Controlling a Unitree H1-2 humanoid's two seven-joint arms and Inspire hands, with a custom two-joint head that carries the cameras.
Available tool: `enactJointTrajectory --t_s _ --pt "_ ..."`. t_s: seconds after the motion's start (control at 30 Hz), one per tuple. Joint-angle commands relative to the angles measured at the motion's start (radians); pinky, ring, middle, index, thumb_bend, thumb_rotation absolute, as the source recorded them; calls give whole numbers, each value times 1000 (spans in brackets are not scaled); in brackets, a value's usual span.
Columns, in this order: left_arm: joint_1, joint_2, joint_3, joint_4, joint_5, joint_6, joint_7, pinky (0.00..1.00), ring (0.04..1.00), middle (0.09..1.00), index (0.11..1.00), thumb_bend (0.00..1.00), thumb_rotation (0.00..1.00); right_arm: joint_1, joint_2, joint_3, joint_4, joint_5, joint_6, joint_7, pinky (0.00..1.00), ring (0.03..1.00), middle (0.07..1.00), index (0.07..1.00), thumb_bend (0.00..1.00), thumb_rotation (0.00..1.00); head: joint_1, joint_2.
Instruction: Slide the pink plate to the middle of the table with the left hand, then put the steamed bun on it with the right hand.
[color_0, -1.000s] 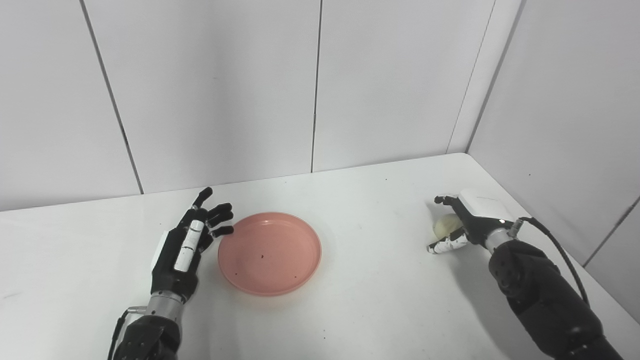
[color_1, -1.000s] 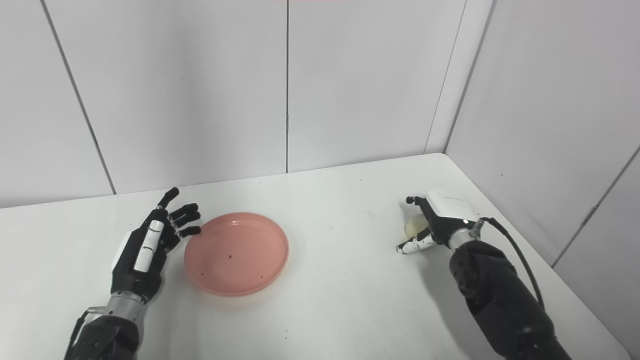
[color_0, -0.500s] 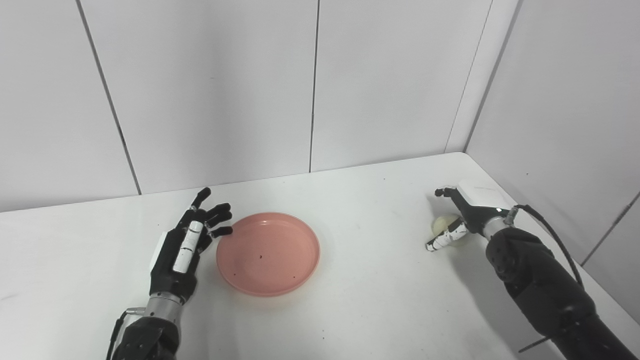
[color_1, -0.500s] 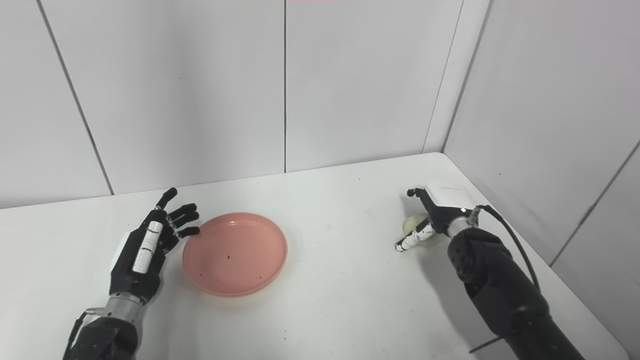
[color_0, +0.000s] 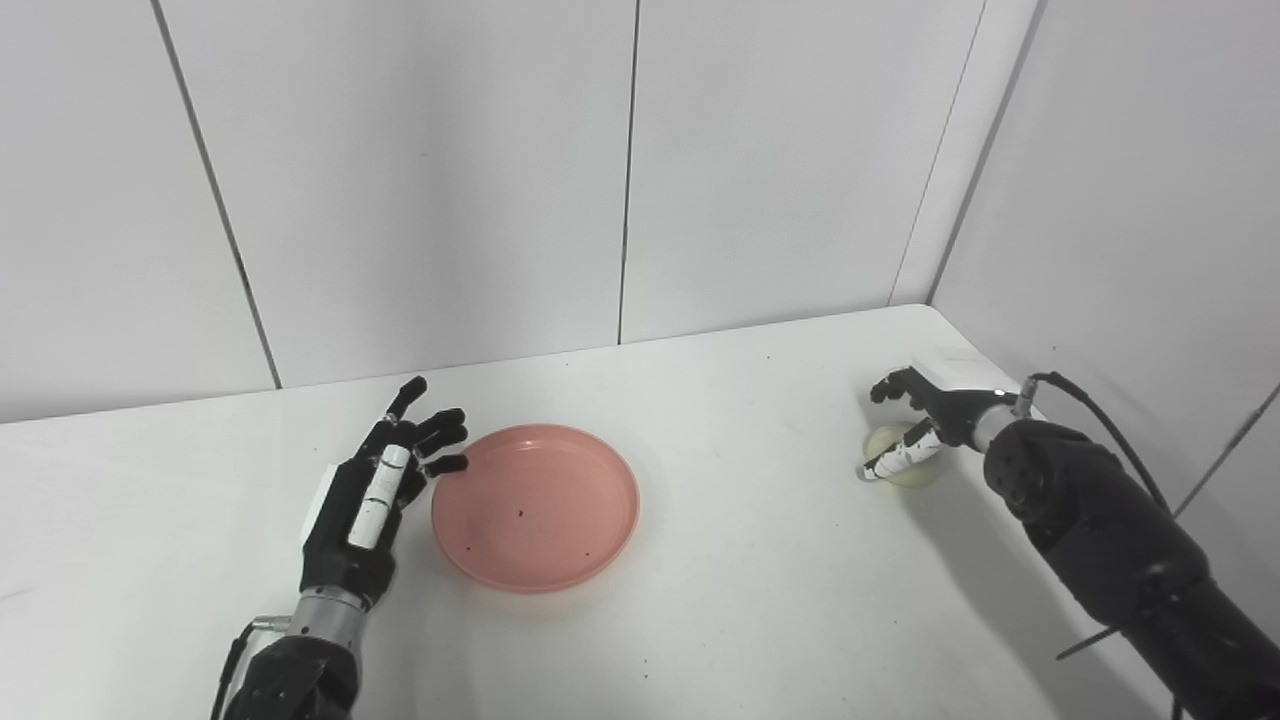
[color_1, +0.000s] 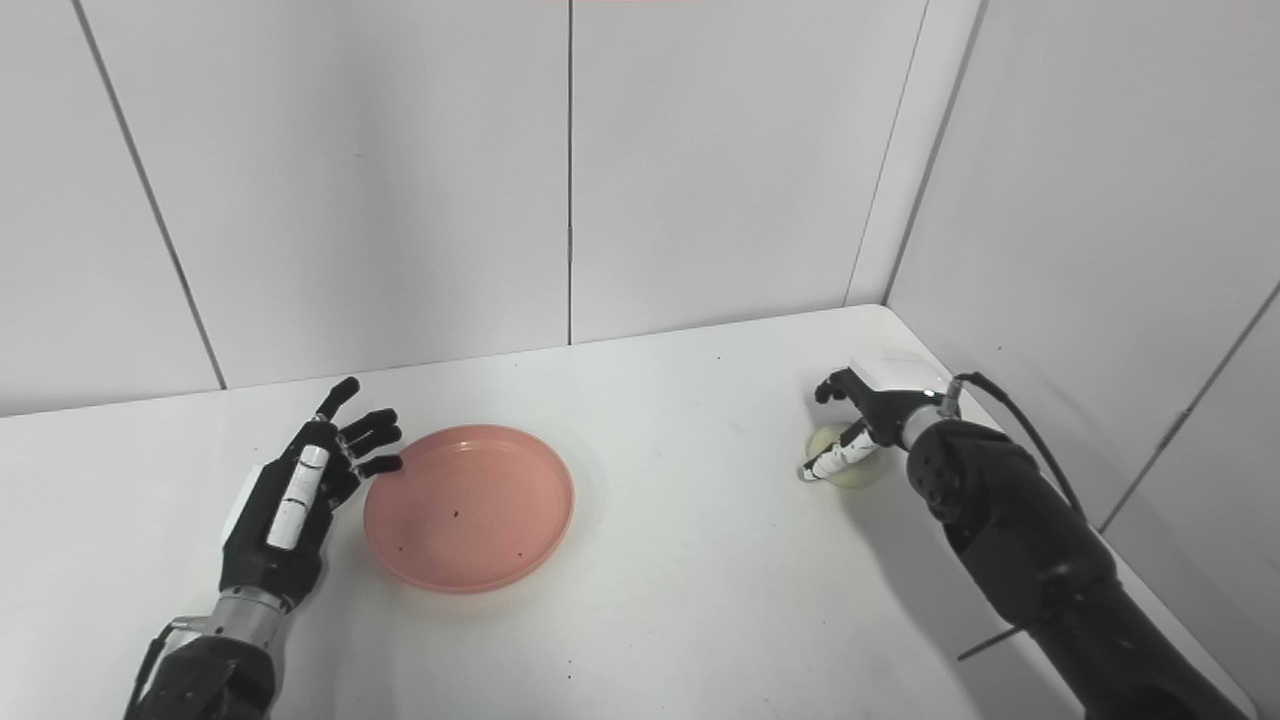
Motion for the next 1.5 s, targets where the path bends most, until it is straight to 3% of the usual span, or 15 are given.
enactJointTrajectory --t_s 0.0,0.13,0.6,0.9,1.13,1.3,1.47 --pt "22 3 -1 18 5 5 -3 686 769 761 889 685 760 -54 -50 -4 6 13 -11 28 648 744 796 736 1000 374 0 1" --pt "22 1 -2 13 3 12 -4 690 775 761 892 688 764 -73 -65 15 22 19 10 93 617 672 723 738 1000 423 0 -1" --pt "18 1 -5 24 0 15 -12 704 789 770 890 679 766 -87 -72 34 35 26 39 163 614 656 698 732 1000 461 3 2" --pt "16 -1 -4 29 -2 17 -13 698 780 764 882 703 763 -93 -84 49 29 18 61 189 657 676 709 735 1000 451 5 4" --pt "14 1 -4 34 -5 18 -18 694 780 766 884 707 760 -80 -88 59 12 0 91 189 677 696 731 725 1000 387 7 6" --pt "15 2 -3 33 -8 21 -21 695 783 768 890 696 760 -64 -78 60 9 -29 114 154 637 671 721 702 1000 311 8 8" --pt "17 3 -4 26 -8 31 -22 688 782 766 885 702 759 -47 -79 96 -5 -91 130 130 494 565 635 692 945 270 7 11"
